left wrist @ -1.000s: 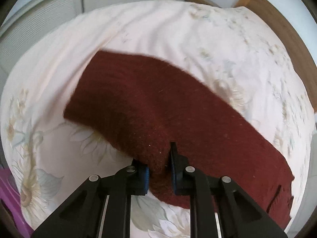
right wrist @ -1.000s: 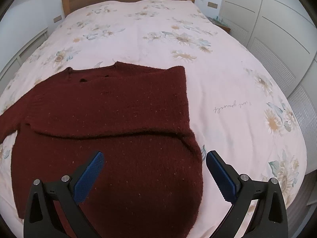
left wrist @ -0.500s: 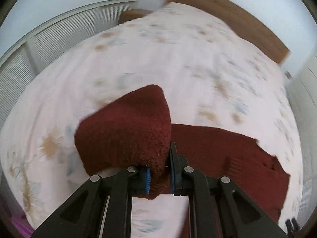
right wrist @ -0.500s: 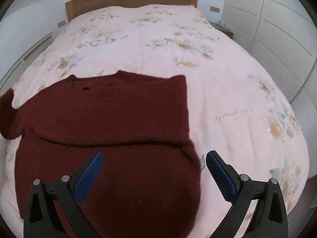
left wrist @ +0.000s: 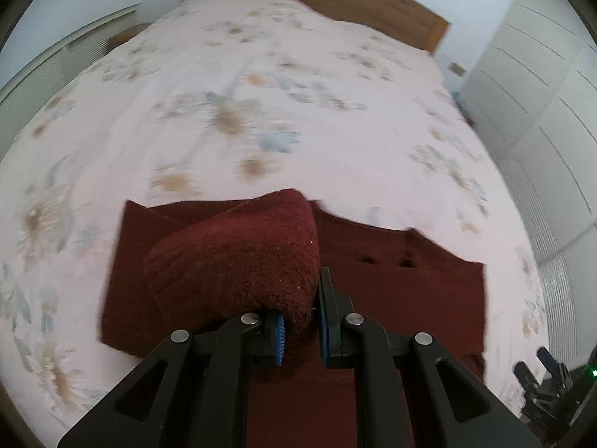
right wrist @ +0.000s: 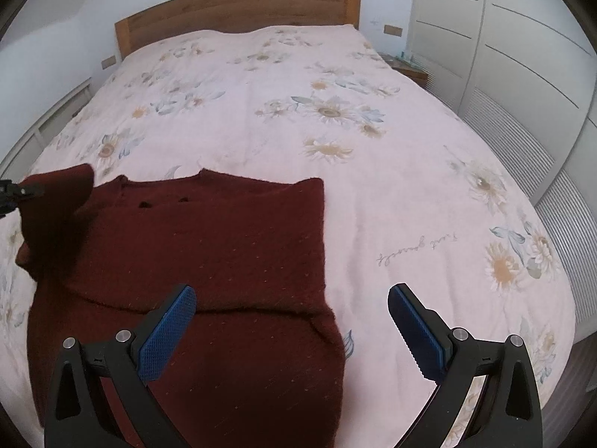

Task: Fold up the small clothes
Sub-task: 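Grasp the sweater side with the left gripper, fold it inward over the body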

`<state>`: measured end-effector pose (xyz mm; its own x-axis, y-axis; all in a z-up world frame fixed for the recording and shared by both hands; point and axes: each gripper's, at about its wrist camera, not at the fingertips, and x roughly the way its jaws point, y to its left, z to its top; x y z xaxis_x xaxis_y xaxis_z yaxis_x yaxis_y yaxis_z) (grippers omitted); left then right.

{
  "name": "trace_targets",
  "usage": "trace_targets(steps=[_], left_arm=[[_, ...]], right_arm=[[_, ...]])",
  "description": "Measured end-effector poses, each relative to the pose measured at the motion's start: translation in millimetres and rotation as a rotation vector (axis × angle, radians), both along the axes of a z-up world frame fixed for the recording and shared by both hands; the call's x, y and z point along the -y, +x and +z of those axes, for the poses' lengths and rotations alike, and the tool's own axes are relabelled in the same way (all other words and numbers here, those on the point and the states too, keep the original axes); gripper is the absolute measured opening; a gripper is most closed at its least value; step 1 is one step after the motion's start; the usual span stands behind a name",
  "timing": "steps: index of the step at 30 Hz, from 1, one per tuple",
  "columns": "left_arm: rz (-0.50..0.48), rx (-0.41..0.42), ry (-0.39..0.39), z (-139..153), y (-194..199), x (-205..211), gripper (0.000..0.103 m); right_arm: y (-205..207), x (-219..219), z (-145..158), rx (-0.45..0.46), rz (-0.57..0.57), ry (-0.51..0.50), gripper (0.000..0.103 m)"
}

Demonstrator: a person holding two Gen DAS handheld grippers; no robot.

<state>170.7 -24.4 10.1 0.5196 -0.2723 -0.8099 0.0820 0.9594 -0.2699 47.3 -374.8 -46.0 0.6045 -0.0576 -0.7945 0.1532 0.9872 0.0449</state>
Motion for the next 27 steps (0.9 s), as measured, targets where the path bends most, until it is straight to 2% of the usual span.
trace_targets(steps=[4,8,11,18,21,23,25,26,27], left_arm=[[-0.095,0.004,0.029,-13,-1,47,0.011],[-0.121,-0.04,0.051,-40,1,74,0.011],[-0.14,-0.068,0.108,-66,2,91,0.011],[-0.139,-0.106,0.223,-104,-4,94,0.015],[-0.148,-0.129,0.22,-110,-4,94,0.017],[-0.155,-0.157,0.221,-112,-3,93,0.026],[-0.157,-0.186,0.211,-114,-2,92,0.043],[-0.157,-0.187,0.202,-113,-3,90,0.047],[-0.158,-0.186,0.199,-112,-3,89,0.062]], right_arm=[[-2,2,-6,-0.013,-0.008,0.013,0.103],[-4,3,-15,-0.034,-0.008,0.018,0.103],[-6,3,-21,-0.046,-0.013,0.024,0.103],[-10,5,-32,-0.07,-0.023,0.036,0.103],[-11,5,-35,-0.077,-0.023,0.035,0.103],[-12,5,-35,-0.077,-0.025,0.035,0.103],[-13,6,-34,-0.074,-0.029,0.04,0.103],[-13,7,-34,-0.072,-0.029,0.041,0.103],[-13,7,-34,-0.07,-0.029,0.041,0.103]])
